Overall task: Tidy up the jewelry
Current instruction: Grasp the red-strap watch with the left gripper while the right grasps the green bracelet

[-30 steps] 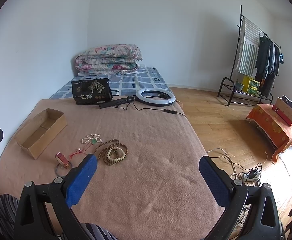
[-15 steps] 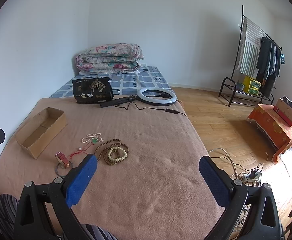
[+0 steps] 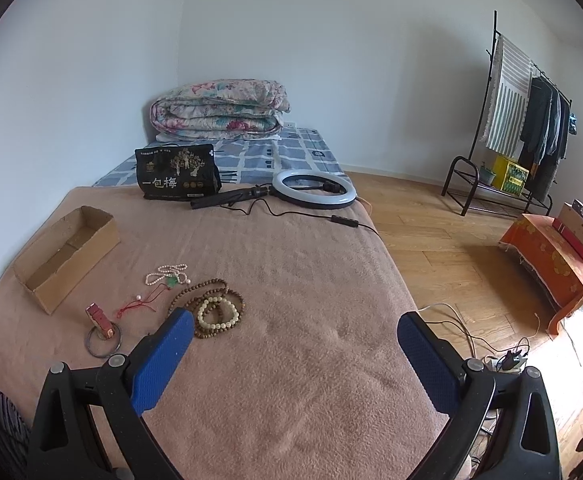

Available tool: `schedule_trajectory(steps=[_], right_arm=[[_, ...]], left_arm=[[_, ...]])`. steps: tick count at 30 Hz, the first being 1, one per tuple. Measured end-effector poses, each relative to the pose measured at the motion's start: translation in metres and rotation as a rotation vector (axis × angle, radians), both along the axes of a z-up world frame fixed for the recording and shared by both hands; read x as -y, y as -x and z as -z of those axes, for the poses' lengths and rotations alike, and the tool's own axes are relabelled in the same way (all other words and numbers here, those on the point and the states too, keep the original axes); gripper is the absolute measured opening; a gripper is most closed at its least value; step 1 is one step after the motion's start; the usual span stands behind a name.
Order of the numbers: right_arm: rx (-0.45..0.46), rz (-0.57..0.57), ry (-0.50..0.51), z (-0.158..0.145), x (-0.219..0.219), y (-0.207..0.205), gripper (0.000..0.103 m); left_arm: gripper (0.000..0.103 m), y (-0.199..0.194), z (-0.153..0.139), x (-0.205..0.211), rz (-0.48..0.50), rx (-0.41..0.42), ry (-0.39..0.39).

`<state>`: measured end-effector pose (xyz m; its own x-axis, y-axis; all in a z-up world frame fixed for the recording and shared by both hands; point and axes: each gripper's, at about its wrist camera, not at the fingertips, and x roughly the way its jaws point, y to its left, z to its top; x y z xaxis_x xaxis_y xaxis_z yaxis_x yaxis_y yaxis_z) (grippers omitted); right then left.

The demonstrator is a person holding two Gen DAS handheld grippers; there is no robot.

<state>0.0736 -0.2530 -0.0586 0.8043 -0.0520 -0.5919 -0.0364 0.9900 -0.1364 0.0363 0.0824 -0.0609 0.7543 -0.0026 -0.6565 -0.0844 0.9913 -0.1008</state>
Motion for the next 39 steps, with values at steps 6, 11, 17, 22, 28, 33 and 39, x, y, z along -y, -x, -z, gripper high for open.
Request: schedule_trajectory(steps=[6,11,17,22,28,33,39], right_arm=[[-0.013,-0.071,0.03,0.027,-0.002,-0.031,0.103],[-0.122,-0.137,0.023,0.056,-0.008,-0.062,0.099],[-0.245,-0.192,-0.006,0.089,-0.016,-0.091,0.085],[-0.316,-0.228,-0.048,0.11,-0.02,-0.113,0.078],[-0.378,-0.259,-0.081,0.132,-0.032,-0.133,0.069],[-0.42,-0.281,-0.1,0.146,-0.041,-0.146,0.061],[-0.451,-0.284,-0.106,0.158,-0.045,-0.162,0.053]], left_arm=[[0.062,-0.024,0.044,-0.015,-0.02,-0.11,-0.004],[0.05,-0.048,0.082,-0.011,0.04,-0.206,0.093],[0.044,-0.078,0.114,0.01,0.12,-0.269,0.065],[0.043,-0.1,0.142,0.017,0.178,-0.325,0.026],[0.036,-0.118,0.161,0.021,0.234,-0.34,0.0],[0.036,-0.131,0.169,0.023,0.254,-0.335,0.03],[0.036,-0.141,0.174,0.03,0.281,-0.328,0.033]])
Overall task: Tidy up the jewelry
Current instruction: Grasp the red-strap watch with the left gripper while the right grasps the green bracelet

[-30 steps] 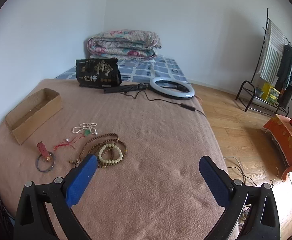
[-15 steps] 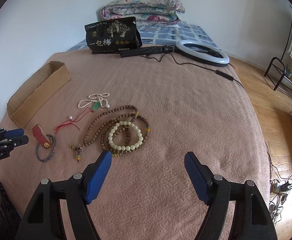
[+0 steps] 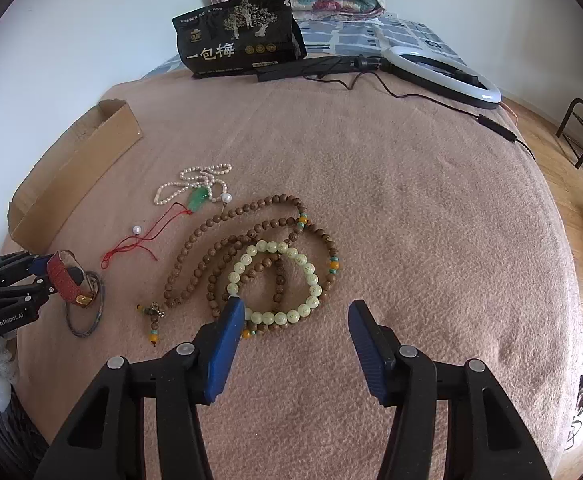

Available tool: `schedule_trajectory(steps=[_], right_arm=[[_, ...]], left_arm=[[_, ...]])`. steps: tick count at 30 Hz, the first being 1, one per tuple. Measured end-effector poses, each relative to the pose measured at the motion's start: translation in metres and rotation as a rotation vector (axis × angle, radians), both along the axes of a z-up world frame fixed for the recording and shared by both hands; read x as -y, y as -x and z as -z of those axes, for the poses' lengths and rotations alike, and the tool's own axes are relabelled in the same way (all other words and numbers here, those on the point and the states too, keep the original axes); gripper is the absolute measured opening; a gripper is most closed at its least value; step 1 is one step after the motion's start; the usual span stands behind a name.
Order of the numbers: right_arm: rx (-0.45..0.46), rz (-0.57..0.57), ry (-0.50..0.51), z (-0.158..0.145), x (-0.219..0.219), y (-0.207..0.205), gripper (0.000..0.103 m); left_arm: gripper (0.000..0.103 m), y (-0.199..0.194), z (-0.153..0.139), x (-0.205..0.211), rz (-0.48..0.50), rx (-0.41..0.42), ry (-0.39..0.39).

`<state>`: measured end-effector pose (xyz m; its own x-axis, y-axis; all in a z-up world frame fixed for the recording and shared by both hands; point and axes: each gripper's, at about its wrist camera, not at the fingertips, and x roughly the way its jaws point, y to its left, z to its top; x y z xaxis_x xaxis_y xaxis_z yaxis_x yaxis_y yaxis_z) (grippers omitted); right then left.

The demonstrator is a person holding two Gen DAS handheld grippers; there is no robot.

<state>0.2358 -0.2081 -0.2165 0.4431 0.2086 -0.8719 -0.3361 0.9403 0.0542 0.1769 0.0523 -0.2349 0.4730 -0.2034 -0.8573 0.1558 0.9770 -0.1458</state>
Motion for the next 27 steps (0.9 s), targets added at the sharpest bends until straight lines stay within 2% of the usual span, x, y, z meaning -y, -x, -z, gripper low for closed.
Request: schedule_trajectory(steps=[1,3,8,13,17,23,27], right_arm=[[-0.006,0.005,-0.008,0.002,0.001,-0.003,0.052],[-0.019,0.013,-0.025,0.005,0.003,-0.01,0.044],[-0.037,0.005,-0.033,0.014,0.002,-0.026,0.037],[-0.049,-0.02,-0.018,0.023,-0.005,-0.033,0.036],[-0.049,-0.02,-0.005,0.027,-0.007,-0.038,0.03],[-0.065,-0.035,-0.02,0.027,-0.009,-0.039,0.009],[-0.064,-0.043,-0.036,0.024,-0.011,-0.037,0.005]], left_arm=[[0.036,-0.001,0.001,0.002,0.007,0.001,-0.001],[0.028,-0.003,0.004,0.004,0.008,-0.004,-0.002],[0.018,-0.009,0.008,0.002,-0.001,-0.014,0.016],[0.009,-0.012,0.009,-0.001,-0.016,-0.012,0.03],[0.007,-0.014,0.01,-0.006,-0.031,-0.019,0.056],[0.005,-0.013,0.008,-0.005,-0.033,-0.005,0.056],[0.003,-0.009,0.004,-0.002,-0.027,0.019,0.046]])
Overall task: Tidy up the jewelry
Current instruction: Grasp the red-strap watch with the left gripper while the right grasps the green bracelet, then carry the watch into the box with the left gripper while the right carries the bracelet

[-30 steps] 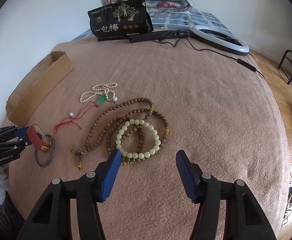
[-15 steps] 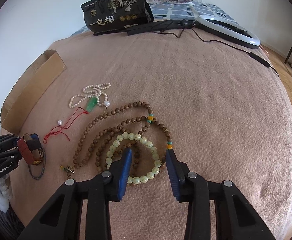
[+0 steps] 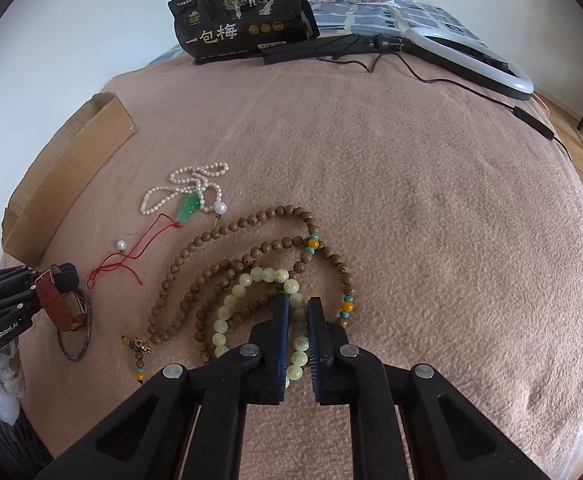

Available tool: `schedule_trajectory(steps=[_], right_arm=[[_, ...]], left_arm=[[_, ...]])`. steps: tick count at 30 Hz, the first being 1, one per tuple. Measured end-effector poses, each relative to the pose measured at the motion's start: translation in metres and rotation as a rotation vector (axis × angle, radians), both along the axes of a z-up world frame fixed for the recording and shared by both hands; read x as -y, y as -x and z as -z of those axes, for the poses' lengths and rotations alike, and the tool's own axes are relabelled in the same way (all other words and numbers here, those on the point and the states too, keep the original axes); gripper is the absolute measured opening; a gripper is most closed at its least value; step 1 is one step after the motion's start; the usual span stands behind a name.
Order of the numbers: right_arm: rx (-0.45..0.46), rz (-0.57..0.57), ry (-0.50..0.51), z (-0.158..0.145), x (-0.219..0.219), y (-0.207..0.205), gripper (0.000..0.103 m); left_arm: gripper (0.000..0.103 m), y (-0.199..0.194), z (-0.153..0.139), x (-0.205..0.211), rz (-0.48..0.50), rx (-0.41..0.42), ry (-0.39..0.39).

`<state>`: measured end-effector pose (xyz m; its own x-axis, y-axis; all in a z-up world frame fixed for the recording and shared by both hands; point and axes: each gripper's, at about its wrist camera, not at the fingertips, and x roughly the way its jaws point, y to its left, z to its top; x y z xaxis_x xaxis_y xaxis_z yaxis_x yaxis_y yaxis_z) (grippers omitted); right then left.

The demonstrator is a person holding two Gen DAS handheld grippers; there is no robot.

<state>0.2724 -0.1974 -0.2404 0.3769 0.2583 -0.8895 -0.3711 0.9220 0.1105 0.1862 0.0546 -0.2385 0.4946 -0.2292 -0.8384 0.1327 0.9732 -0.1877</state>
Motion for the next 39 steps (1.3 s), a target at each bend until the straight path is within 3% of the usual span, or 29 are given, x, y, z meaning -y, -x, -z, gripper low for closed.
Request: schedule_trajectory(steps=[17,28,39], right_arm=[[0.084,0.015,-0.078,-0.043,0.001,0.022,0.005],[0.16,-0.042,-0.079,-0.08,-0.031,0.029,0.005],[0.191,-0.127,-0.105,-0.099,-0.089,0.023,0.005]], left_arm=[[0.003,0.017,-0.038,-0.011,-0.04,0.111,0.023],[0.003,0.014,-0.08,-0.054,-0.119,0.2,0.012],[0.003,0.01,-0.094,-0.117,-0.23,0.227,-0.009]])
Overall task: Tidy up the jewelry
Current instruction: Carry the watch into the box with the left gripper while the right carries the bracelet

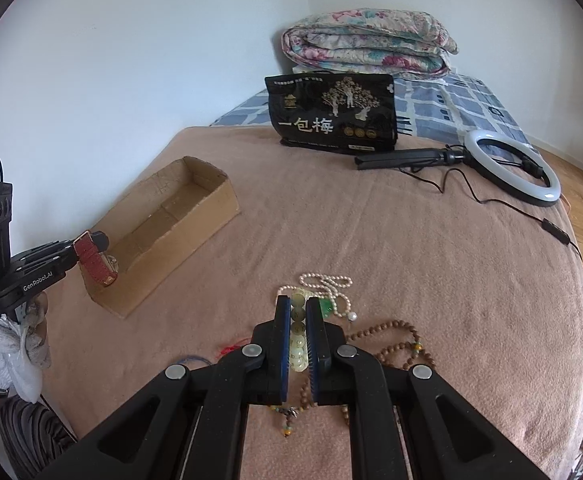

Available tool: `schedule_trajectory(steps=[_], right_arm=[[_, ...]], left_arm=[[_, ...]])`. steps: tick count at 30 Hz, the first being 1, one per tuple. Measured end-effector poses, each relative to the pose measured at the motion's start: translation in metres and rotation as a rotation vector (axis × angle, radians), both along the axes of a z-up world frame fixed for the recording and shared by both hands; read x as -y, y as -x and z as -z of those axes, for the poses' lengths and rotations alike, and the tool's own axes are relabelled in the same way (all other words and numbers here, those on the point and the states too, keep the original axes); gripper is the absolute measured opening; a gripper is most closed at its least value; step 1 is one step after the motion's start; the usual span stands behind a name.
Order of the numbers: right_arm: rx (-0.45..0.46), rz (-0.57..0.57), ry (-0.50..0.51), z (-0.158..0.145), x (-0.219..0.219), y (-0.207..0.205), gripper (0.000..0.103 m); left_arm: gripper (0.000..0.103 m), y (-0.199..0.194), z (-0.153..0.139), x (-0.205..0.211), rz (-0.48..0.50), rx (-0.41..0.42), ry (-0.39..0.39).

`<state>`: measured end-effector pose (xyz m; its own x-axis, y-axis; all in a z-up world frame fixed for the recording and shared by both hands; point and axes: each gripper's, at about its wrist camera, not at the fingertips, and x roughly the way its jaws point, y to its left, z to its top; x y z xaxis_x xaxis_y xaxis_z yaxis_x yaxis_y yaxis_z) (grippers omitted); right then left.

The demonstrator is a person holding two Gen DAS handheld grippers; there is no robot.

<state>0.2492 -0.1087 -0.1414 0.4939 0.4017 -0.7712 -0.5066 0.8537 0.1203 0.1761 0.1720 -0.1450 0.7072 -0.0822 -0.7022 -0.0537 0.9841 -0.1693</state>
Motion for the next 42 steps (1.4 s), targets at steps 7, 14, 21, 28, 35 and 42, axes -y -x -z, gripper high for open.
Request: schedule_trajectory(steps=[7,14,21,28,35,42], right_arm=[[0.026,-0.094,0.006,-0.01,-0.057,-0.002,0.005],[0.039,-0.185,-0.005,-0.019,-0.118,-0.003,0.005],[0.027,-0.264,-0.023,-0.014,-0.18,-0.009,0.005],[-0.005,-0.313,-0.01,0.009,-0.224,-0.016,0.005],[-0.04,-0.301,0.01,0.031,-0.234,-0.028,0.005],[-0.019,-0.275,0.01,0.03,-0.229,-0.03,0.035]], left_arm=[[0.003,0.005,0.003,-0.05,-0.093,-0.002,-0.013],[0.002,0.011,0.014,-0.086,-0.142,-0.025,-0.021],[0.002,0.011,0.022,-0.097,-0.137,-0.039,-0.04],[0.002,0.003,0.031,-0.093,-0.119,-0.061,-0.033],[0.003,-0.005,0.04,-0.089,-0.103,-0.084,-0.029],[0.012,-0.008,0.041,-0.088,-0.106,-0.107,-0.014]])
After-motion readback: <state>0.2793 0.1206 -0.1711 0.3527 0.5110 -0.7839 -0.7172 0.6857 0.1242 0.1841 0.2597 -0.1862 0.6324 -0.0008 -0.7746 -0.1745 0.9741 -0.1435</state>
